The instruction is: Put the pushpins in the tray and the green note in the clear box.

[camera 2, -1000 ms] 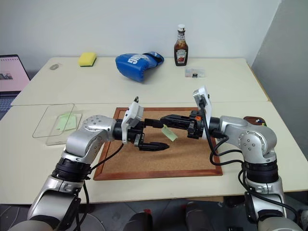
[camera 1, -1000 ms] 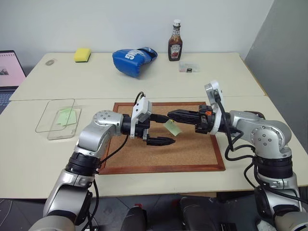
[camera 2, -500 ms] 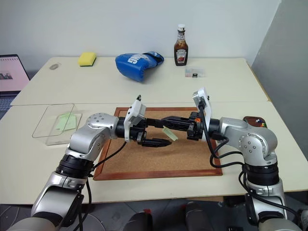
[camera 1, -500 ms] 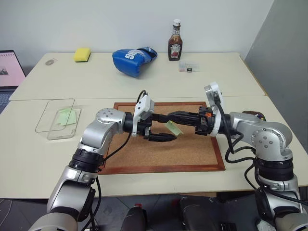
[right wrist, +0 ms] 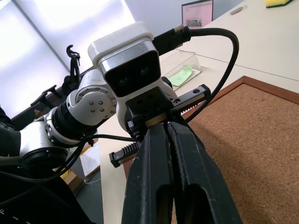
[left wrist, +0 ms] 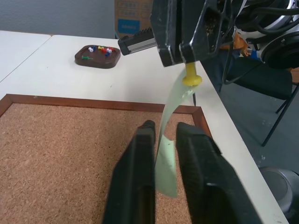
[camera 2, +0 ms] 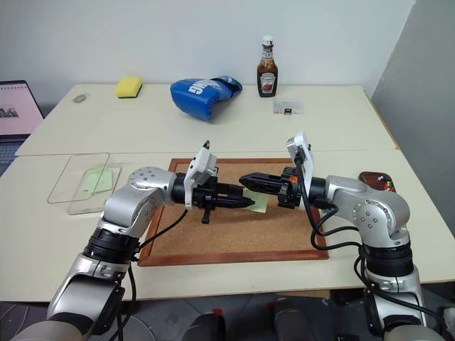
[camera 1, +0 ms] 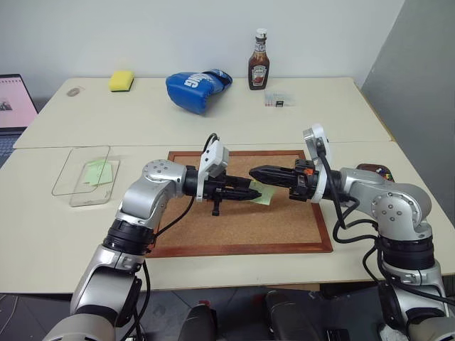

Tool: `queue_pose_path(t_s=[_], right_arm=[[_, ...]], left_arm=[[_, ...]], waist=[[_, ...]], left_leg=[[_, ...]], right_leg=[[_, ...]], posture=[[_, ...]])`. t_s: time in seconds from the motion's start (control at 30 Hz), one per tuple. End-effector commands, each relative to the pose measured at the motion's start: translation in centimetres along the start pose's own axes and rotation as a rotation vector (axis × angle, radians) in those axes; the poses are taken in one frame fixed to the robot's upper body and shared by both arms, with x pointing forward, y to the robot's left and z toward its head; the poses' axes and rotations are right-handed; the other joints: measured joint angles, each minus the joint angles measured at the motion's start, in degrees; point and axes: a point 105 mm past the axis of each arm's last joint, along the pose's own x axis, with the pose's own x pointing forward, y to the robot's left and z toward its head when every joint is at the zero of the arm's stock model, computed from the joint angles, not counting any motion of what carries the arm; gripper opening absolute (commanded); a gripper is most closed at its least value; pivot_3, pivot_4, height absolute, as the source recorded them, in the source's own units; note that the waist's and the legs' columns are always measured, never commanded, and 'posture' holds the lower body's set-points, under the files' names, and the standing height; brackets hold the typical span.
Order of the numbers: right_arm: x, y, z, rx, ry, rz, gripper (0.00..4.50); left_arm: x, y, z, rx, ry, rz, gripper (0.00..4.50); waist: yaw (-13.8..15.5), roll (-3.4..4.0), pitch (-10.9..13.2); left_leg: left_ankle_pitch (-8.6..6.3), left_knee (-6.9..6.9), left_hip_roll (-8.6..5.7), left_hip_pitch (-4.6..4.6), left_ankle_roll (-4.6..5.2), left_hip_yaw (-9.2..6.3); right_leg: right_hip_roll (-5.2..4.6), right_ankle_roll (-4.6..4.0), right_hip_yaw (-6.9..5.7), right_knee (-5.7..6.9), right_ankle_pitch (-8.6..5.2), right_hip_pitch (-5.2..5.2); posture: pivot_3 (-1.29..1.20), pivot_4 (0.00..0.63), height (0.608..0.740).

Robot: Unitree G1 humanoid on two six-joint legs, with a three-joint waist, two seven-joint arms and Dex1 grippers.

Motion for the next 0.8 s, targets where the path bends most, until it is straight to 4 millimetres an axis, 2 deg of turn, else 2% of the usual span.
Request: queue_pose_path(t_s=[0.03,0.37,0.57,0.8], right_arm=[[-0.4,0.1,0.9,-0.046,-0.027,-0.010,0.00],[-0.4,-0.6,1.1,-0.061,-0.036,-0.044,0.00],[-0.9,-2.4,1.7,-0.099,-0.058,-0.122,0.00],[-2.2,-3.7,2.2,-0.130,-0.073,-0.197,0.00]], left_arm=[[0.3,-0.3,1.2,0.050,-0.019,-0.020,0.08],[0.5,-0.8,0.7,0.052,0.014,-0.038,0.08],[0.2,-2.0,0.6,0.052,0.043,-0.099,0.08],[0.2,-1.8,0.5,0.060,0.041,-0.080,0.08]], waist=[[0.0,0.00,0.0],[0.0,0.00,0.0],[0.0,0.00,0.0],[0.0,0.00,0.0]], left_leg=[[0.00,0.00,0.00,0.00,0.00,0.00],[0.00,0.00,0.00,0.00,0.00,0.00],[0.00,0.00,0.00,0.00,0.00,0.01],[0.00,0.00,0.00,0.00,0.00,0.01]], right_leg=[[0.00,0.00,0.00,0.00,0.00,0.00],[0.00,0.00,0.00,0.00,0.00,0.00],[0.00,0.00,0.00,0.00,0.00,0.00],[0.00,0.00,0.01,-0.01,0.00,0.00]], posture=[[0.00,0.150,0.740],[0.00,0.150,0.740],[0.00,0.150,0.740],[0.00,0.150,0.740]])
